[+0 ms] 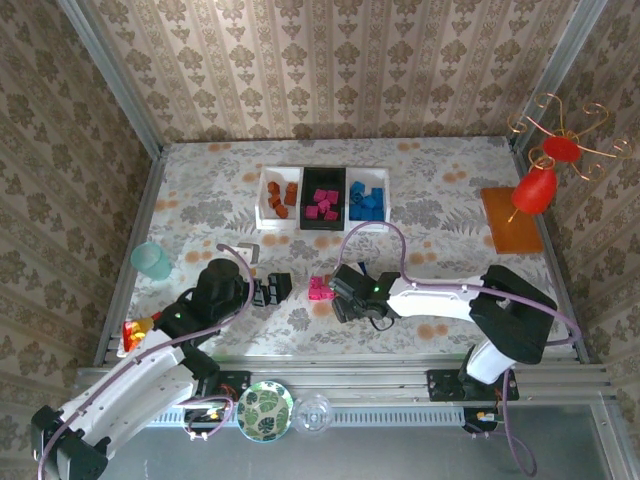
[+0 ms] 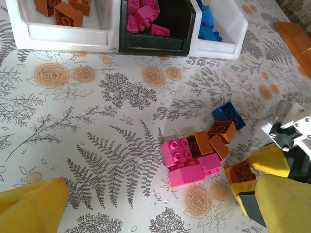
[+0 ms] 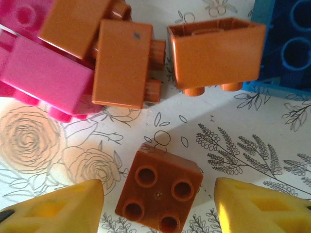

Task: Sort the legos into containers by color
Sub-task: Pick up the lego from the bottom-center of the table, then place the lego in the container.

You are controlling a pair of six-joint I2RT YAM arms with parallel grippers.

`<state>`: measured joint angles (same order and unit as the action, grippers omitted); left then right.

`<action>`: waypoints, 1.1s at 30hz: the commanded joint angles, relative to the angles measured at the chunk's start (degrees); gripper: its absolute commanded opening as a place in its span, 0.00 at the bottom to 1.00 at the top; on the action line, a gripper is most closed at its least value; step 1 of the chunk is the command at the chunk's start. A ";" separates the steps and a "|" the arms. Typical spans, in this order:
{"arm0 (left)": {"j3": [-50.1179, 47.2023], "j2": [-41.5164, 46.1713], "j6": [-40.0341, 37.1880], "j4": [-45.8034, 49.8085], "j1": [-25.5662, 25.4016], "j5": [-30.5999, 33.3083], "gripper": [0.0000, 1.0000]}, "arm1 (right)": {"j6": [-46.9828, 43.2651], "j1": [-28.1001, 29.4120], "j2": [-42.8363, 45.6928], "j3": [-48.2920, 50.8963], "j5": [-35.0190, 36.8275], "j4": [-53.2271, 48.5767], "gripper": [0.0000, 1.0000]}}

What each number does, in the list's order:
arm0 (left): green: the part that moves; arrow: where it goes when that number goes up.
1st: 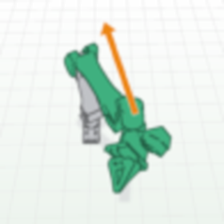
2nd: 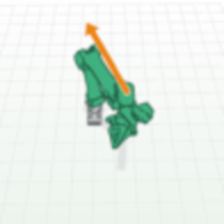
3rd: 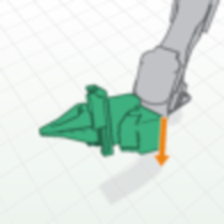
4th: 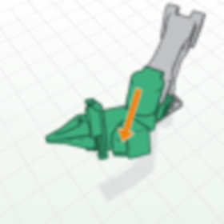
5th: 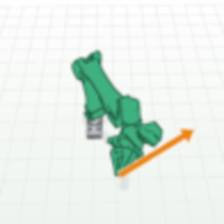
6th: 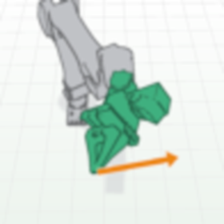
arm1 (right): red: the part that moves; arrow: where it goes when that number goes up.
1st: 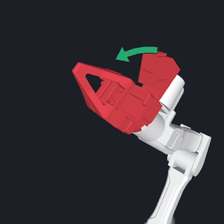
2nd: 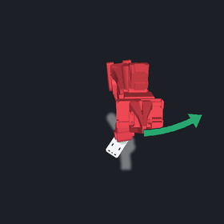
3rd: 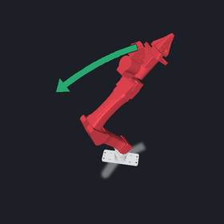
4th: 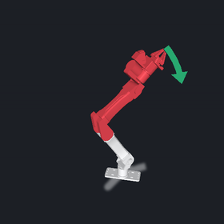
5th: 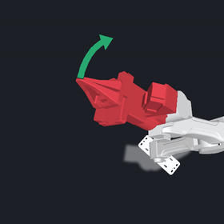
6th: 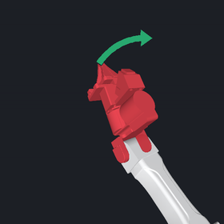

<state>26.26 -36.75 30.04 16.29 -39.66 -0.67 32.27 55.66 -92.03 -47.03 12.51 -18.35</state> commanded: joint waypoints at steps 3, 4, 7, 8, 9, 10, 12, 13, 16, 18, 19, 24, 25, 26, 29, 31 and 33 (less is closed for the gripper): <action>-0.42 0.88 0.73 -0.12 0.46 -0.74 1.00 | 1.76 0.06 -1.83 -0.83 2.18 1.10 0.57; -0.42 0.98 0.74 0.01 0.50 -0.66 1.00 | 1.68 0.06 -1.91 -0.72 2.22 1.23 0.55; -0.26 1.22 0.63 0.43 0.53 -0.39 1.00 | 0.87 0.06 -1.52 -0.21 1.92 1.92 0.43; -0.25 1.24 0.50 0.57 0.55 -0.30 1.00 | 0.42 0.06 -1.20 0.03 1.88 2.20 0.39; -0.20 1.33 0.51 0.60 0.55 -0.26 1.00 | -0.01 0.06 -0.61 0.38 1.91 2.50 0.35; -0.16 1.42 0.43 0.79 0.55 -0.16 1.00 | -0.62 0.06 0.30 0.81 1.91 2.88 0.32; -0.08 1.64 0.33 0.95 0.66 0.05 1.00 | -1.89 0.00 2.60 1.53 1.71 3.51 0.28; -0.07 1.76 0.24 1.14 0.64 0.18 1.00 | -2.79 -0.02 4.16 1.71 1.36 3.62 0.27; 0.02 2.03 -0.09 1.53 0.81 0.36 1.00 | -5.56 -0.02 8.77 1.48 -1.13 4.75 0.25; 0.17 2.01 -0.75 1.65 0.86 0.23 1.00 | -7.90 -0.10 10.15 -0.05 -3.67 5.65 0.25; 0.32 1.97 -0.84 2.01 0.82 0.57 1.00 | -9.20 -0.11 10.01 -1.60 -4.60 5.77 0.25; 1.24 2.68 -0.94 4.50 0.81 3.54 1.00 | -13.83 -2.96 3.39 -12.58 -7.74 7.38 0.24; 1.41 3.02 -0.80 5.07 0.81 3.98 1.00 | -14.34 -3.95 1.14 -15.32 -8.50 8.09 0.24; 1.59 3.30 -0.74 5.53 0.84 4.33 1.00 | -14.73 -4.74 -1.11 -17.92 -9.16 8.43 0.24; 2.02 3.88 -0.72 6.61 0.90 4.54 1.00 | -15.26 -7.85 -10.03 -28.36 -11.10 8.10 0.24; 2.39 3.82 -0.97 7.15 0.90 4.16 1.00 | -14.90 -9.64 -16.72 -36.23 -11.90 6.85 0.24; 2.65 3.68 -1.03 7.63 0.90 3.96 1.00 | -14.19 -11.39 -22.55 -43.61 -12.25 5.32 0.24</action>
<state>26.74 -33.52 30.00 21.78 -39.27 2.59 18.98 46.11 -108.81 -84.44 2.22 -10.96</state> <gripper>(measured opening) 0.999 0.316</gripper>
